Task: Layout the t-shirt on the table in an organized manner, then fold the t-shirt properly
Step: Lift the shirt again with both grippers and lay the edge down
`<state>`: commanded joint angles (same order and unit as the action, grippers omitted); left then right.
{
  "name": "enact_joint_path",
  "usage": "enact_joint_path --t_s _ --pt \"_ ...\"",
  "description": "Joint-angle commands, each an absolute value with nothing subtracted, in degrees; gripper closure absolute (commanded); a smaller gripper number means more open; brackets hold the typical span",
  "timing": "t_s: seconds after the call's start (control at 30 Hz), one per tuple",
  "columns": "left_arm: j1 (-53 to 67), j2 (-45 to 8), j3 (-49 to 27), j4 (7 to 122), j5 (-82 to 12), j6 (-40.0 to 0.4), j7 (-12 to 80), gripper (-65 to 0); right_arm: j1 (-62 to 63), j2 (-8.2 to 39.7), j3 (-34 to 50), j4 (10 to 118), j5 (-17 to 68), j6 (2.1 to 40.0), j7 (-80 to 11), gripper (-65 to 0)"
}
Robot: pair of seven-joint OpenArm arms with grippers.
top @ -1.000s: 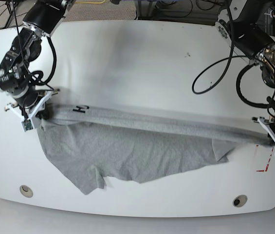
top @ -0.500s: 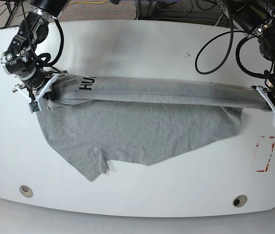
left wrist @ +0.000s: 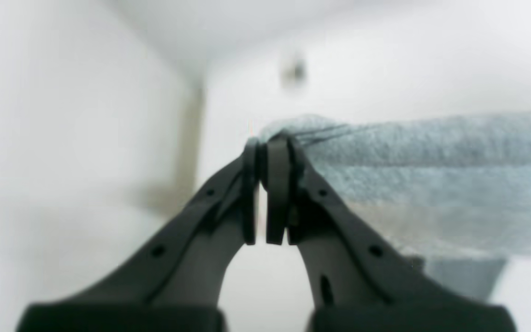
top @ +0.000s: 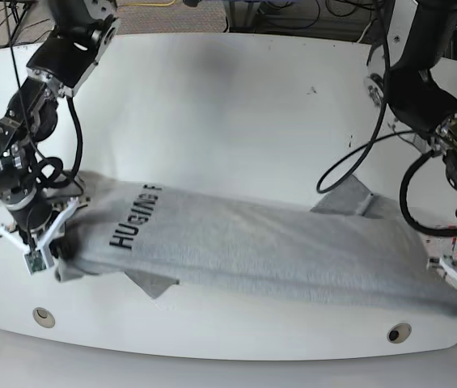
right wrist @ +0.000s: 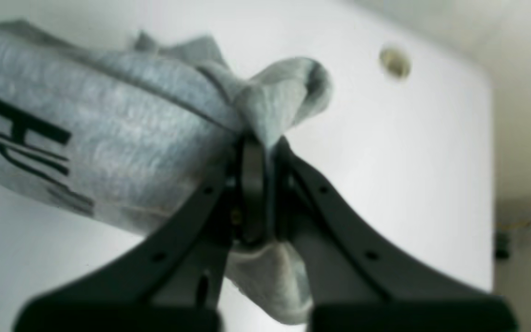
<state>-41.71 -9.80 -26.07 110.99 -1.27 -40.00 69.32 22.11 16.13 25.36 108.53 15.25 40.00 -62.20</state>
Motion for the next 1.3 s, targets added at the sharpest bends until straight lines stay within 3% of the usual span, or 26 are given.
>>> enact_joint_path --t_s 0.53,0.97,1.3 --pt "-75.00 -12.26 -19.47 90.24 -1.54 -40.00 69.14 -0.4 49.71 24.66 13.32 99.91 15.34 40.00 -62.20 -0.2" --pt "-75.00 -12.09 -19.56 84.88 -1.80 -40.00 69.14 -0.6 53.41 27.03 10.24 99.74 15.69 40.00 -64.31 -0.2" --pt "-63.08 -12.26 -19.91 94.99 -1.80 -40.00 69.41 -0.6 35.65 26.51 16.92 107.74 15.78 40.00 -64.75 -0.2"
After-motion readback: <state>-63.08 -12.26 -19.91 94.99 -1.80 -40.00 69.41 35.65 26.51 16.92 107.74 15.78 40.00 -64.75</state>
